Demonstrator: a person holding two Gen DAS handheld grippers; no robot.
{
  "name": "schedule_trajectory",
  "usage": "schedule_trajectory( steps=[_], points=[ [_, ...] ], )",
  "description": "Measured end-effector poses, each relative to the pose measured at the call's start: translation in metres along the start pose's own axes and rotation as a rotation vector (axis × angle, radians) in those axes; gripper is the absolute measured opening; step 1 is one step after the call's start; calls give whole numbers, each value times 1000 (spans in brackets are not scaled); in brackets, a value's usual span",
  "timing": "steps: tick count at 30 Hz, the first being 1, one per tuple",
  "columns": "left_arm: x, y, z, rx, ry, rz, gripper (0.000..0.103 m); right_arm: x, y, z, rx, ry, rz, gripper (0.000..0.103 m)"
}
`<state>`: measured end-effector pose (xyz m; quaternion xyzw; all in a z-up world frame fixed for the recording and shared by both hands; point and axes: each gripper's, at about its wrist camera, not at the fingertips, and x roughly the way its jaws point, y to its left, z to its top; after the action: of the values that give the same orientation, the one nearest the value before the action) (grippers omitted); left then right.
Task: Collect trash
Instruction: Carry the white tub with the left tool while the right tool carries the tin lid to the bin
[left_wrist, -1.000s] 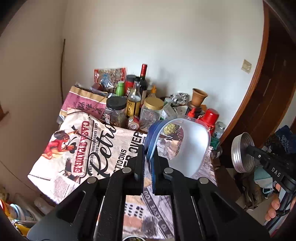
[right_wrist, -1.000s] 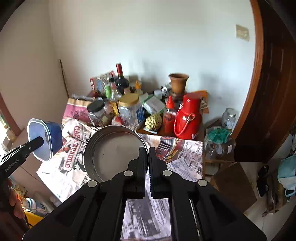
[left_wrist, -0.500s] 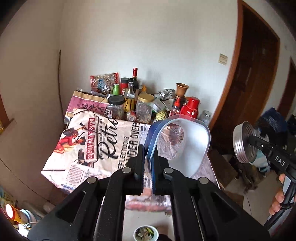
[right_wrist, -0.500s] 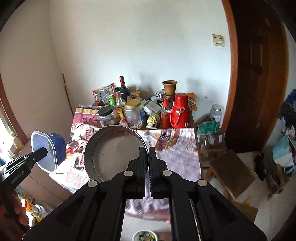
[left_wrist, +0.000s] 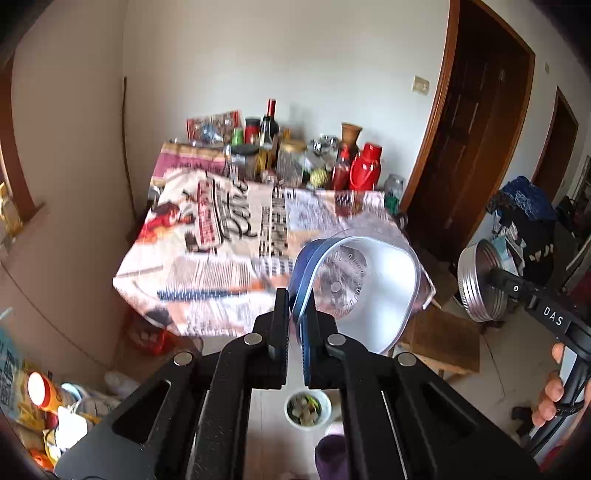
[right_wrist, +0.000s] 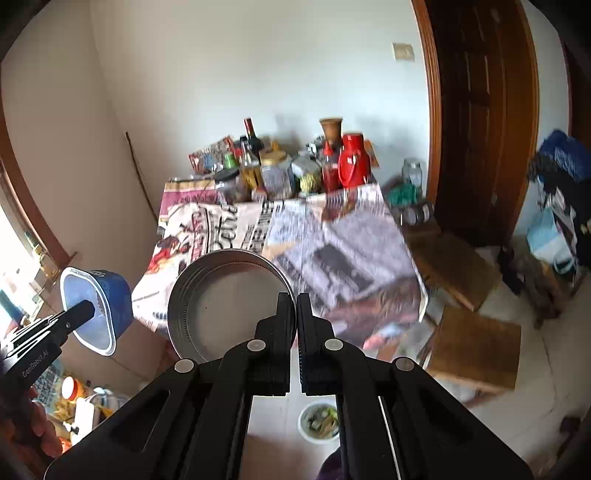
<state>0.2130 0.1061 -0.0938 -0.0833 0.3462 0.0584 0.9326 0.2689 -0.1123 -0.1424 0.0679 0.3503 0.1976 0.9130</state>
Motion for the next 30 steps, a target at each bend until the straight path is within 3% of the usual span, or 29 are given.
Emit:
schedule_trajectory(
  steps=[5,10,19,30],
  points=[
    [10,1,-23,-8,52,2,4,11,-2,-24,-5,77,-17,3],
    [47,2,-50,-49,122,-2,4,47,-14,-43,-38,164,-38,3],
    [175,-7,-122,-108,292,-13,4,146,-55,-101,-102,307,-70,3],
    [345,-7,-273,-95,496,-8,4,302,-110,-226,-66,478,-101,3]
  ],
)
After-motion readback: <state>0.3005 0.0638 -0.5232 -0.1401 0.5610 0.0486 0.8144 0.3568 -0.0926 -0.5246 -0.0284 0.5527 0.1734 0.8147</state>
